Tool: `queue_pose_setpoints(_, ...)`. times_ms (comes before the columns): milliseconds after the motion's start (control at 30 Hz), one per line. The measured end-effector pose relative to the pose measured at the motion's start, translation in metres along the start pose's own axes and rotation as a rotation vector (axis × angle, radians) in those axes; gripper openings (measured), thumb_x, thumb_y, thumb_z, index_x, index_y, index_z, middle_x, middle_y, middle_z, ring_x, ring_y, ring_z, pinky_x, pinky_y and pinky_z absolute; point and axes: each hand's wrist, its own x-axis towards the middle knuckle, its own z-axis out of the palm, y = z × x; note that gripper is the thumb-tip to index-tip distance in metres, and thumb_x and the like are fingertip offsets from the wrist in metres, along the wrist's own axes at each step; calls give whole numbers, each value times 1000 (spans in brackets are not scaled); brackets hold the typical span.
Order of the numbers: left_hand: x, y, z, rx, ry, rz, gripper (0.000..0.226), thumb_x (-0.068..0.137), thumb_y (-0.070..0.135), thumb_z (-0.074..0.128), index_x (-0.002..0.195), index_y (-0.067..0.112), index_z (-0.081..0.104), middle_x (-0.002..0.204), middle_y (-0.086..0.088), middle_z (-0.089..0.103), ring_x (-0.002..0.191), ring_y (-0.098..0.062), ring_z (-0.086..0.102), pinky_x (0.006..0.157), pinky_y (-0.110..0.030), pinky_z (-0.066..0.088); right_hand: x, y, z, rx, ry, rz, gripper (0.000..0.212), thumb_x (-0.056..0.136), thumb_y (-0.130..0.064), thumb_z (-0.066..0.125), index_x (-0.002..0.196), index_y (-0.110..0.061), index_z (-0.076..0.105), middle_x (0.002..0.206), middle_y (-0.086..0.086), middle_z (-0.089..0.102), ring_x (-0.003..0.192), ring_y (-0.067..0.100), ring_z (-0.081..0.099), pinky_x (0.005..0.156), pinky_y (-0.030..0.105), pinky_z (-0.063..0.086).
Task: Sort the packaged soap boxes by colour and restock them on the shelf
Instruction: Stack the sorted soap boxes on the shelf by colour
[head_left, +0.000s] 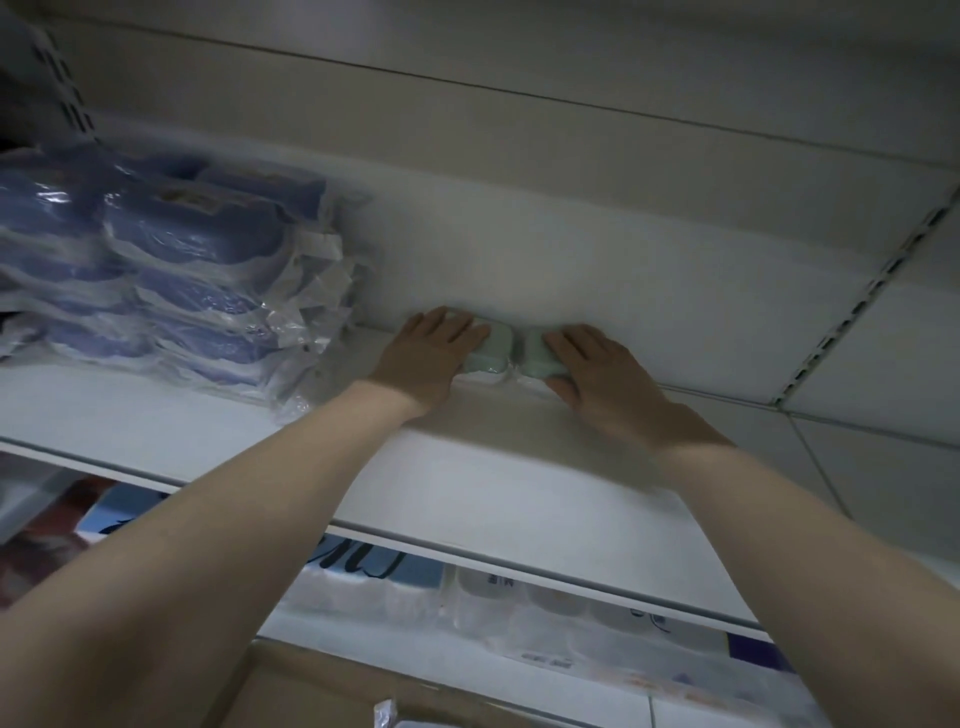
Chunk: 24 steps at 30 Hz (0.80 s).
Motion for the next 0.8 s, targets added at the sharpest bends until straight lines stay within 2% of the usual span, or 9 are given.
queue_pose_setpoints(167,-10,8,-10,-35,63,-18,55,93,5,46,146,17,37,152,-8,35,141,-30,28,116,-38,15,-14,-10,-13,-52,-2,19,62,92,-47,31,136,-8,53,133,20,55,124,41,51,95,48,45)
queue_pose_setpoints(300,-27,15,-30,-46,77,-42,52,92,15,58,142,16,45,145,-8,45,134,-32,38,113,-37,24,-26,-12,-31,-89,5,0,63,91,-48,29,136,-10,53,130,19,57,120,40,54,100,48,41)
queue_pose_setpoints(433,-51,29,-52,23,197,30,46,79,12,72,125,10,62,121,-15,62,111,-38,58,96,-41,46,-44,-16,-51,-114,27,-35,62,90,-48,32,132,-10,57,125,16,60,113,37,58,97,45,42)
queue_pose_setpoints(533,-72,50,-70,57,183,4,44,87,20,65,130,15,57,128,-12,58,116,-36,53,88,-40,49,-64,-20,-63,-134,36,-67,62,91,-48,34,134,-9,56,125,16,60,113,37,58,96,45,43)
queue_pose_setpoints(633,-96,66,-79,92,206,19,41,88,20,63,128,14,56,122,-15,61,106,-38,57,79,-44,51,-94,-27,-78,-157,86,-87,57,93,-42,47,138,-8,52,125,18,59,113,38,56,96,46,42)
queue_pose_setpoints(700,-114,74,-81,58,228,67,42,85,17,65,126,11,58,117,-15,62,102,-37,58,85,-45,49,-117,-35,-87,-164,124,-78,55,94,-40,50,138,-7,51,127,20,58,114,39,55,97,47,43)
queue_pose_setpoints(800,-146,84,-75,26,257,113,42,86,20,65,127,11,58,121,-12,61,110,-35,55,95,-44,45,-157,-52,-91,-155,145,-49,59,93,-47,36,135,-8,51,124,19,59,110,39,57,94,47,44)
